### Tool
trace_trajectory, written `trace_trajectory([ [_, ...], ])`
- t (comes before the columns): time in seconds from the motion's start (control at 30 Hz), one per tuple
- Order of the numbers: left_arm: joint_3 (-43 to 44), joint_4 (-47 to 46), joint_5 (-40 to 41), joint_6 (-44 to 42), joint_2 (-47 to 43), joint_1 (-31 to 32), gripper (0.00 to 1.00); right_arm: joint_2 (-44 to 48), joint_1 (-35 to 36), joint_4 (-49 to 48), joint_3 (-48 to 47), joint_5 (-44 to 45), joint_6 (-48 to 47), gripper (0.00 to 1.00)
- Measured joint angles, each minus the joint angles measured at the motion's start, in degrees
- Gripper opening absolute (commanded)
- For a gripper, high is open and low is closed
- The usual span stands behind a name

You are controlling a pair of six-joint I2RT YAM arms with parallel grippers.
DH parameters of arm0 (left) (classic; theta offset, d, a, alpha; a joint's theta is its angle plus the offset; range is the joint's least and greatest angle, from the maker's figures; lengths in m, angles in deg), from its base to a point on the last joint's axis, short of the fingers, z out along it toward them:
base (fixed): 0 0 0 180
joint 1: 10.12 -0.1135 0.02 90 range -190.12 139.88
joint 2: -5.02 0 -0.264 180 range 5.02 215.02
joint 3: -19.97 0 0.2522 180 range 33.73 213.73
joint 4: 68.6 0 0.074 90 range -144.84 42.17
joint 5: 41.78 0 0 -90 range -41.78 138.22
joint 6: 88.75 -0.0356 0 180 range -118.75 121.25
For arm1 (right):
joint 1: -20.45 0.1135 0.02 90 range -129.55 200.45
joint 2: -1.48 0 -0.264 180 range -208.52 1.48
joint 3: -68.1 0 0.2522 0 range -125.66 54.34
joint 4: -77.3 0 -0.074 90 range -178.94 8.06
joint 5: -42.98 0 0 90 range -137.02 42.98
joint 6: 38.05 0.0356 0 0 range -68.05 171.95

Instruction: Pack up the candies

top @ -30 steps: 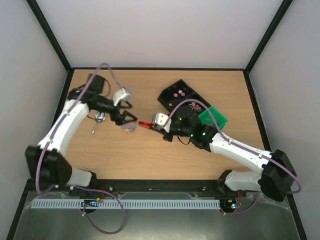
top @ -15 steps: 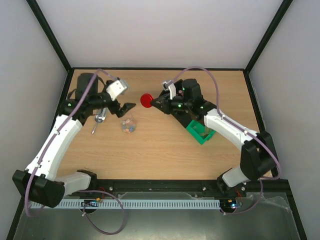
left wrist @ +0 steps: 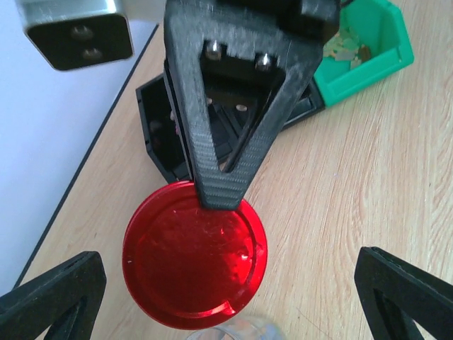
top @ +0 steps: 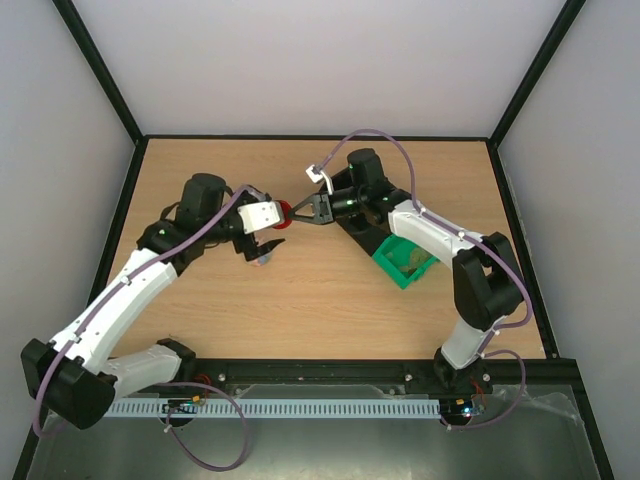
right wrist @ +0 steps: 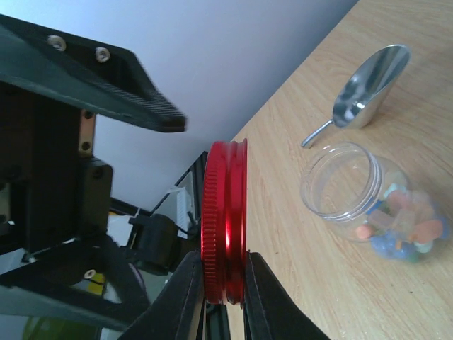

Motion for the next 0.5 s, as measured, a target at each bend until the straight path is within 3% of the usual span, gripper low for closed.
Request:
trace_trajectory([
  [0.5, -0.72, -3.54, 3.96, -0.33, 4.22, 0.31, 0.88, 0.00, 0.00, 0.00, -0.15, -3.41, 0.55, 0.01],
])
